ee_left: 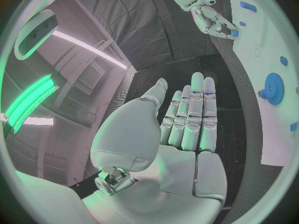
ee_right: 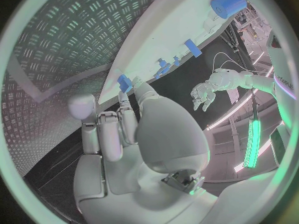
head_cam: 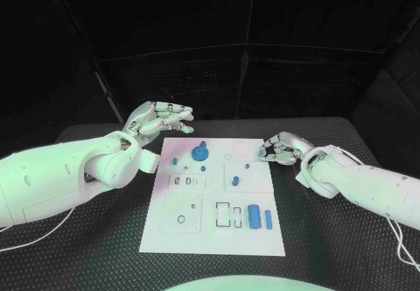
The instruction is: Assemble the parts on the task board
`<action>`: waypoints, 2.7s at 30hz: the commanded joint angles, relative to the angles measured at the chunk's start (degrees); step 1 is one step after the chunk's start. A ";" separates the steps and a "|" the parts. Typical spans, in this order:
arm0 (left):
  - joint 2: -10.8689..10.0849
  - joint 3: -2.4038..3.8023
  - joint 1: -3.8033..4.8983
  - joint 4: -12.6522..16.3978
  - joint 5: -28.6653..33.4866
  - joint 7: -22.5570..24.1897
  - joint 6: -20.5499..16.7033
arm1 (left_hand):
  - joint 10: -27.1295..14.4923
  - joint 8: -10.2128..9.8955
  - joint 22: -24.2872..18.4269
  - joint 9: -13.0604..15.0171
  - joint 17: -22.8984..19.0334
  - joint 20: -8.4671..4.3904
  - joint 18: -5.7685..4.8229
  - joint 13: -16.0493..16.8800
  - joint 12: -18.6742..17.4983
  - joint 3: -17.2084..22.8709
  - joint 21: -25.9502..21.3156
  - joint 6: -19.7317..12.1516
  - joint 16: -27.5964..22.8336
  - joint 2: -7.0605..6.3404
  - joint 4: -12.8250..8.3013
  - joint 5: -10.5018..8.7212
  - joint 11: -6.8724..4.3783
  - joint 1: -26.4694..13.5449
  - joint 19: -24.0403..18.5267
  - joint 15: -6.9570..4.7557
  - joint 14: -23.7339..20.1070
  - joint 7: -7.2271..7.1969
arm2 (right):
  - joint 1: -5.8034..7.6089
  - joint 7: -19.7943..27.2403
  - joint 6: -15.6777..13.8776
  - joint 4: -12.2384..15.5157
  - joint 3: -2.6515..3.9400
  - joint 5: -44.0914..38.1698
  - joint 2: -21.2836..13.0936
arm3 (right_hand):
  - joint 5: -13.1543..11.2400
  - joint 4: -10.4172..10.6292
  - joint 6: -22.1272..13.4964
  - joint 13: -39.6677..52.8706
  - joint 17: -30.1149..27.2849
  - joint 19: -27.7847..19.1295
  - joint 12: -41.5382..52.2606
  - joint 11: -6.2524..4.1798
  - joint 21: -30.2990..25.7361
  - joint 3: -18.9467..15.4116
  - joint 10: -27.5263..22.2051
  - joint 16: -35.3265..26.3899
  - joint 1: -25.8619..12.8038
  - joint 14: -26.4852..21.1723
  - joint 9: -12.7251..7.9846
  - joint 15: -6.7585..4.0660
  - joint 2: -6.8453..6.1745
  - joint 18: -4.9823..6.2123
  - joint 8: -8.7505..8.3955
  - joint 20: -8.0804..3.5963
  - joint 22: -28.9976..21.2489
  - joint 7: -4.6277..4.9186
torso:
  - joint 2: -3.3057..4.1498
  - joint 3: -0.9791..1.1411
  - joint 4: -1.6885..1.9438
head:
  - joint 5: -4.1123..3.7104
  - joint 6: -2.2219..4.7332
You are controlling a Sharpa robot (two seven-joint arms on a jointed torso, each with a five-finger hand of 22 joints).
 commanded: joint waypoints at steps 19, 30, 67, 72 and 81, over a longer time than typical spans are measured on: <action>0.02 0.04 0.10 0.22 0.18 0.50 0.70 | 0.22 -0.21 -0.09 -0.03 0.08 0.00 0.67 0.08 -0.36 -0.02 -0.37 0.22 -0.39 0.22 -0.35 -0.12 0.40 0.26 -0.30 0.10 -0.29 0.28 | 0.09 -0.75 -0.08 -0.94 0.04 -0.83 1.09 | -0.47 -0.34 1.16 2.68 7.96 0.20 0.26 -0.32 0.24 0.39 0.55 0.30 0.25 4.48 0.09 -0.07 0.72 -0.90 0.49 -0.08 0.11 -0.28 | -0.03 0.01 -0.01 | 0.20 -0.36; -0.17 0.04 0.10 0.33 0.18 0.45 0.64 | 0.22 -0.21 -0.09 -0.03 0.08 0.00 0.67 0.08 -0.36 -0.02 -0.37 0.22 -0.39 0.22 -0.35 -0.12 0.40 0.26 -0.30 0.10 -0.29 0.28 | 0.10 -1.18 -0.01 -1.59 0.04 -3.37 1.87 | -0.45 -0.79 1.28 2.66 7.95 0.20 0.22 -0.41 0.25 0.59 0.53 0.29 0.75 4.47 -0.03 -0.17 0.66 -0.91 0.43 -0.20 0.13 -0.36 | -0.03 0.01 0.02 | 0.36 -0.58; -0.28 0.03 0.10 0.39 0.18 0.39 0.45 | 0.20 -0.29 -0.11 -0.04 0.15 0.01 0.67 0.07 -0.46 -0.04 -0.39 0.18 -0.45 0.23 -0.37 -0.12 0.43 0.21 -0.32 0.12 -0.32 0.31 | 0.10 -2.83 -1.71 -1.42 0.04 -5.35 2.17 | -1.02 -0.73 -1.27 1.82 7.47 0.09 -0.54 0.10 0.13 -0.37 -0.17 0.07 -0.21 4.36 -0.96 0.16 -0.60 -0.93 -1.52 -0.05 -0.06 0.26 | -0.04 0.06 -0.02 | 0.39 -0.93; -0.29 0.03 0.10 0.39 0.18 0.39 0.45 | 0.20 -0.29 -0.11 -0.04 0.15 0.01 0.67 0.07 -0.46 -0.04 -0.39 0.18 -0.45 0.23 -0.37 -0.12 0.43 0.21 -0.32 0.12 -0.32 0.31 | 0.10 -3.01 -1.70 -1.44 0.04 -5.35 2.13 | -1.02 -0.73 -1.34 1.84 7.51 0.09 -0.52 0.12 0.13 -0.39 -0.16 0.09 -0.21 4.37 -0.96 0.17 -0.61 -0.93 -1.56 -0.04 -0.06 0.28 | -0.06 0.07 0.01 | 0.40 -1.03; -0.26 0.03 0.10 0.32 0.18 0.39 0.49 | 0.20 -0.29 -0.11 -0.04 0.15 0.01 0.67 0.07 -0.46 -0.04 -0.39 0.18 -0.45 0.23 -0.37 -0.12 0.43 0.21 -0.32 0.12 -0.32 0.31 | 0.10 -3.19 -1.35 -1.55 0.04 -5.35 2.07 | -1.01 -0.74 -1.36 1.96 7.52 0.08 -0.44 0.13 0.12 -0.38 -0.09 0.09 -0.18 4.37 -0.95 0.18 -0.59 -0.92 -1.56 -0.02 -0.08 0.28 | -0.04 0.07 -0.05 | 0.30 -1.14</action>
